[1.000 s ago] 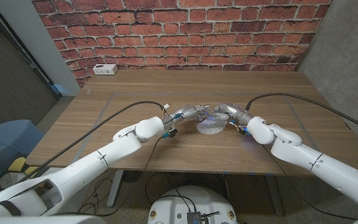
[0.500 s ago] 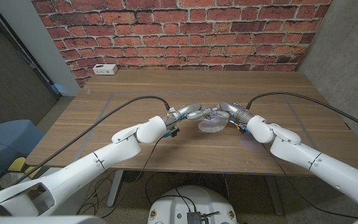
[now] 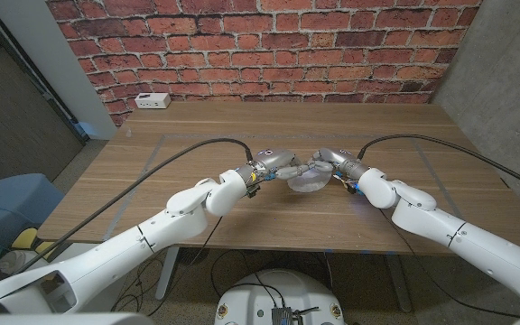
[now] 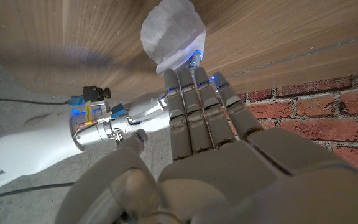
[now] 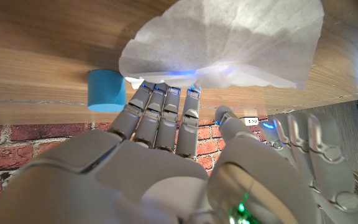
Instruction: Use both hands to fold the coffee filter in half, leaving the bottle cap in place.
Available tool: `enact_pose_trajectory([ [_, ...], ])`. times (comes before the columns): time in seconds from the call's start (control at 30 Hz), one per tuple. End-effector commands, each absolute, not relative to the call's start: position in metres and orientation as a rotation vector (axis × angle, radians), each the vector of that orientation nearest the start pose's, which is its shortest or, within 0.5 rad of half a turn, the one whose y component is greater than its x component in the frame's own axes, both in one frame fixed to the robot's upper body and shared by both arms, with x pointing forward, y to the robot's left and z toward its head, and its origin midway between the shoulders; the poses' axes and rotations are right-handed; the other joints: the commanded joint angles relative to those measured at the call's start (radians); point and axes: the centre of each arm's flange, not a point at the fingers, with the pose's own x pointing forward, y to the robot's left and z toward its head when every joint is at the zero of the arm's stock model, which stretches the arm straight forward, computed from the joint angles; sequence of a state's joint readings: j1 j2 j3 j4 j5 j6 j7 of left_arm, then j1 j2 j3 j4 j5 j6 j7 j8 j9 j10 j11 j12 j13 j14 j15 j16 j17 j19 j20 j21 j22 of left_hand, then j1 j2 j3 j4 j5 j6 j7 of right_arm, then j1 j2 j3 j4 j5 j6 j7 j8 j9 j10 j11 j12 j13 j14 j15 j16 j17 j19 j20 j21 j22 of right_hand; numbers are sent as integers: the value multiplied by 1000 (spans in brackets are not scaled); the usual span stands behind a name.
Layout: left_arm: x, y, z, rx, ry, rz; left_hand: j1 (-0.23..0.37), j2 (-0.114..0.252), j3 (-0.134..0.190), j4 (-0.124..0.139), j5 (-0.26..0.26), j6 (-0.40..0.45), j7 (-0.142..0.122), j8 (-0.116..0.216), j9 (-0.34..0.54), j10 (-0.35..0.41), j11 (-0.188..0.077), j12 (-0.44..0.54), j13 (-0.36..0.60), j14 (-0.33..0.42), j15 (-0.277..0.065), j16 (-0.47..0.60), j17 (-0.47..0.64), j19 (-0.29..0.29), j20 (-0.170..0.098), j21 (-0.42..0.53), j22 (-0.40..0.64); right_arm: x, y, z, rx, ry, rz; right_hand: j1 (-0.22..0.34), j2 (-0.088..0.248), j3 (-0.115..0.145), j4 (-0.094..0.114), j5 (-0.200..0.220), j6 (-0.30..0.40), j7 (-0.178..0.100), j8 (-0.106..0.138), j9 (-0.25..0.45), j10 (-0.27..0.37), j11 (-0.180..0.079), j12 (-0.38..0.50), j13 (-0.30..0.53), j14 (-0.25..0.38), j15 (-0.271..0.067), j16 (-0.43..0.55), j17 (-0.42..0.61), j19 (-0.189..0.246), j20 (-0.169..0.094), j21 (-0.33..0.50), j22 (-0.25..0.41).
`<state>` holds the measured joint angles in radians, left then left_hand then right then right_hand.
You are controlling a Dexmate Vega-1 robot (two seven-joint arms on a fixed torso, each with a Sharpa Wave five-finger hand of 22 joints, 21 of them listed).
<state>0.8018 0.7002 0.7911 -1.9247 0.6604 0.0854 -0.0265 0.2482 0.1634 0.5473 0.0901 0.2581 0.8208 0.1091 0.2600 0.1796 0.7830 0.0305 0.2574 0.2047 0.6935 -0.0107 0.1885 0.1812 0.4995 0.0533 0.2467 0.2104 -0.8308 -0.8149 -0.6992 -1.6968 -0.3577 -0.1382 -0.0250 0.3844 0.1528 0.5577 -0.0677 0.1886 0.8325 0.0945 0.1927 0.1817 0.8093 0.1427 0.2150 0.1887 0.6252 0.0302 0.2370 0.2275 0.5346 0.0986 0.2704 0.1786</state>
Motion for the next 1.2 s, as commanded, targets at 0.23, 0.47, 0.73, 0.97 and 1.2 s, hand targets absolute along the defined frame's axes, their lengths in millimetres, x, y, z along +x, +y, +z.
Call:
enact_pose_trajectory([
  [0.23,579,75,-45,1385,-683,-476,18,26,105,31,-53,-123,-12,-74,8,-123,-3,-61,-3,-139,10,-20,-4,-46,-10,-15,-9,613,-214,-72,-1298,-489,189,-1,-3,4,-7,0,11,3,3,1,12,4,0,2,12,3,-3,-2,11,-3,5,5],
  [0.47,583,74,-48,1331,-665,-531,-6,17,134,59,-75,-53,9,-50,10,-34,11,-27,-2,-58,22,11,-5,7,-6,6,-12,616,-215,-71,-1299,-483,190,-3,-3,5,-8,0,11,0,3,1,11,5,-1,2,12,4,-5,-4,12,-3,4,5],
  [0.73,581,72,-50,1298,-673,-572,-34,12,171,62,-82,93,45,-21,11,117,35,8,-5,-57,9,-8,-7,-57,7,-18,-12,621,-215,-68,-1296,-484,197,-5,-2,4,-9,0,11,3,2,1,11,3,-2,2,12,6,-5,-3,12,-3,3,5],
  [0.97,580,60,-55,1429,-664,-580,-81,9,158,85,-90,150,84,-16,15,131,78,9,9,-51,27,11,10,-175,1,-46,-3,625,-218,-67,-1275,-482,201,-7,1,3,-9,0,11,4,1,1,13,2,-3,2,12,7,-4,-1,14,-4,3,5],
  [1.2,576,46,-57,1572,-697,-591,-151,14,110,87,-89,273,96,38,52,258,114,77,53,82,29,73,49,-198,-10,-17,16,631,-227,-67,-1163,-458,249,-7,3,3,-10,0,7,4,-1,1,14,3,-3,2,12,6,-3,0,17,-5,3,5],
])
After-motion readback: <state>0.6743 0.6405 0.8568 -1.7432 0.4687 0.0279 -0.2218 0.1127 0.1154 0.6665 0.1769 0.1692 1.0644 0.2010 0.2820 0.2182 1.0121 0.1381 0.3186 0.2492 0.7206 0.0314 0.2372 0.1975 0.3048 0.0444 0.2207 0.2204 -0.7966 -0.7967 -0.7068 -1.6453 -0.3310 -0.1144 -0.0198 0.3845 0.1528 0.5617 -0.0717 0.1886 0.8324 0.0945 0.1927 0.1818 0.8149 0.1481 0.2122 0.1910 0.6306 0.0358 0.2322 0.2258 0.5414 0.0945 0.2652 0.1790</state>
